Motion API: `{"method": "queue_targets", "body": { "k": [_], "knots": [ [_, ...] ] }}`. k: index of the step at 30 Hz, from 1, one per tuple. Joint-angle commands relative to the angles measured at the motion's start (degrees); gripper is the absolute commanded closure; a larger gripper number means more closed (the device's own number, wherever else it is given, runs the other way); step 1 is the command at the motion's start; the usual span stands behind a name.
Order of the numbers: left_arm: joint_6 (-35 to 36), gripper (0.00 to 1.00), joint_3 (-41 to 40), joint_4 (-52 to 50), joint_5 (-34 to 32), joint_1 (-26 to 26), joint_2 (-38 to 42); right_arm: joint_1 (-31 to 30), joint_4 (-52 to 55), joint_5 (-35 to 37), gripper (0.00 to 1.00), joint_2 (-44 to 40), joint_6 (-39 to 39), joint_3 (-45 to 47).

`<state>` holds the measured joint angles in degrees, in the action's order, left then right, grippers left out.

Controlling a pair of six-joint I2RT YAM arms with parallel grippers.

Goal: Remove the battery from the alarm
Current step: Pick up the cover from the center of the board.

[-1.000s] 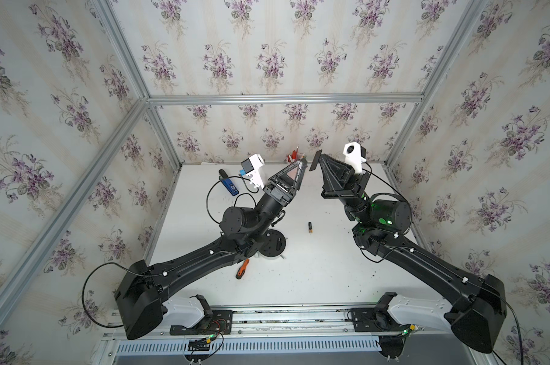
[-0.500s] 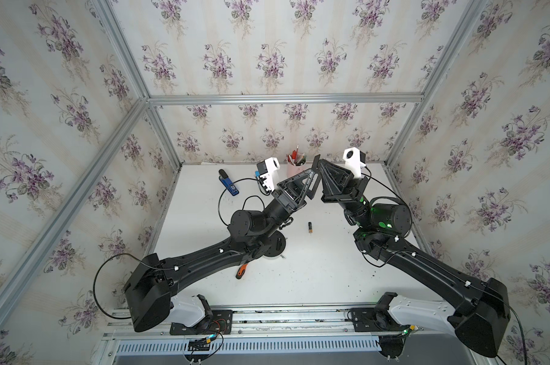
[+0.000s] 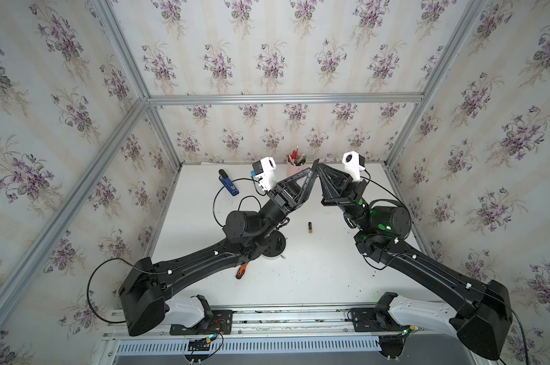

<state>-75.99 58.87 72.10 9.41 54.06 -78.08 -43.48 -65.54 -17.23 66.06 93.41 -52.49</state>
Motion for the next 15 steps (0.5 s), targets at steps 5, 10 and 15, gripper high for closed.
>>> {"method": "queue_targets", "body": {
  "k": [5, 10, 15],
  "knots": [
    [1.3, 0.81, 0.4, -1.8, 0.9, -0.4, 1.3, -0.1, 0.3, -0.2, 1.00, -0.2, -0.9, 0.3],
    [1.5, 0.92, -0.3, -2.3, 0.8, -0.6, 2.0, -0.1, 0.3, -0.3, 1.00, -0.1, -1.3, 0.5],
    [1.7, 1.00, -0.3, -4.3, 0.9, -0.8, 2.7, -0.1, 1.8, -0.3, 0.99, -0.3, -2.0, 0.5]
  ]
}}
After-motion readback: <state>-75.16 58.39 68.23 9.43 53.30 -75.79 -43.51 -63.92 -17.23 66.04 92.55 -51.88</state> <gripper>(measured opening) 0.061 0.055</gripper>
